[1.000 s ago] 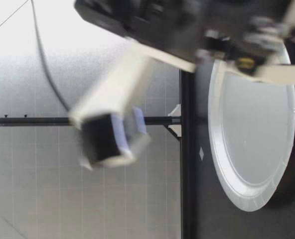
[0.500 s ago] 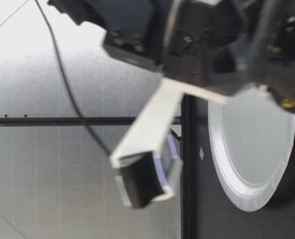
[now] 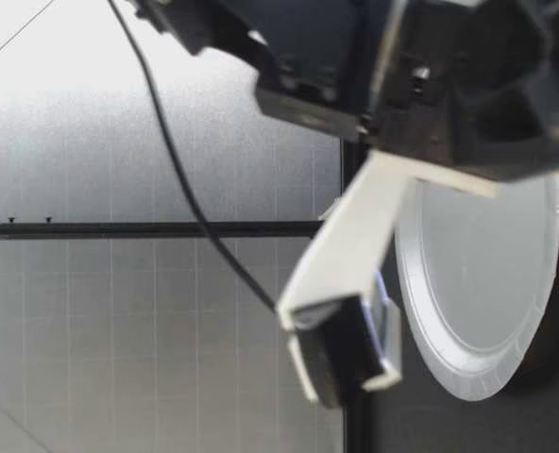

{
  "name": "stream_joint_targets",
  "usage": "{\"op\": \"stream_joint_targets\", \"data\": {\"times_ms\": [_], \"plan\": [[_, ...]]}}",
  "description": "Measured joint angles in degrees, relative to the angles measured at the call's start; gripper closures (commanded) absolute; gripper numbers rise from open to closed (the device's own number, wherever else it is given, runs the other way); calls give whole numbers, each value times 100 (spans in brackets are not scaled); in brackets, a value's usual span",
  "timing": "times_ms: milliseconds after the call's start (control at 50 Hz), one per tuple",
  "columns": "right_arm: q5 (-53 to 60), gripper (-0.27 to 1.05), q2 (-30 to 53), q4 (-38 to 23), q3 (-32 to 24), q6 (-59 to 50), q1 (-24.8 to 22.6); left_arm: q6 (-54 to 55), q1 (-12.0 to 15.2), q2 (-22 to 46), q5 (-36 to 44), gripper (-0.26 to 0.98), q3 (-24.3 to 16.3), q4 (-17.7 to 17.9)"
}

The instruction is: Pick up the fork and place it on the plate.

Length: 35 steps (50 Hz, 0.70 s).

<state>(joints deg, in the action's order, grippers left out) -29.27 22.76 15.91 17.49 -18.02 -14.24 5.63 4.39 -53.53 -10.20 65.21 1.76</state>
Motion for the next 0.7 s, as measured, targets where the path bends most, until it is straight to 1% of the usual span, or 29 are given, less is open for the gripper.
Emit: {"op": "stream_joint_targets", "data": {"times_ms": [80, 140, 240, 300, 380, 440, 560, 620, 680, 700], "plan": [[9, 43, 53, 0, -70, 0, 0, 0, 0, 0, 0, 73, 35, 0], [0, 48, 62, 0, -97, 0, 0, 0, 0, 0, 9, 73, 79, 9], [-9, 62, 44, -44, -132, 0, 0, -18, 0, -9, 9, 73, 132, 9], [-18, 71, -70, -237, -167, 9, -9, -18, 0, -18, 35, 73, 185, 0], [53, 79, -475, -756, -308, 9, 35, -62, 0, -18, 272, 73, 290, 9], [193, 80, -826, -1187, -439, 18, 79, -105, 0, -9, 650, 73, 396, 0], [923, 80, -1617, -2276, -677, 70, 325, -193, 0, 70, 1942, 72, 686, 0], [1459, 80, -1863, -2725, -677, 62, 501, -193, 0, 202, 2602, 69, 809, 0], [2030, 80, -1969, -3103, -668, 88, 712, -211, 0, 360, 3146, 62, 844, -18], [2241, 80, -1986, -3208, -650, 88, 782, -211, 0, 404, 3261, 58, 835, -35]]}}
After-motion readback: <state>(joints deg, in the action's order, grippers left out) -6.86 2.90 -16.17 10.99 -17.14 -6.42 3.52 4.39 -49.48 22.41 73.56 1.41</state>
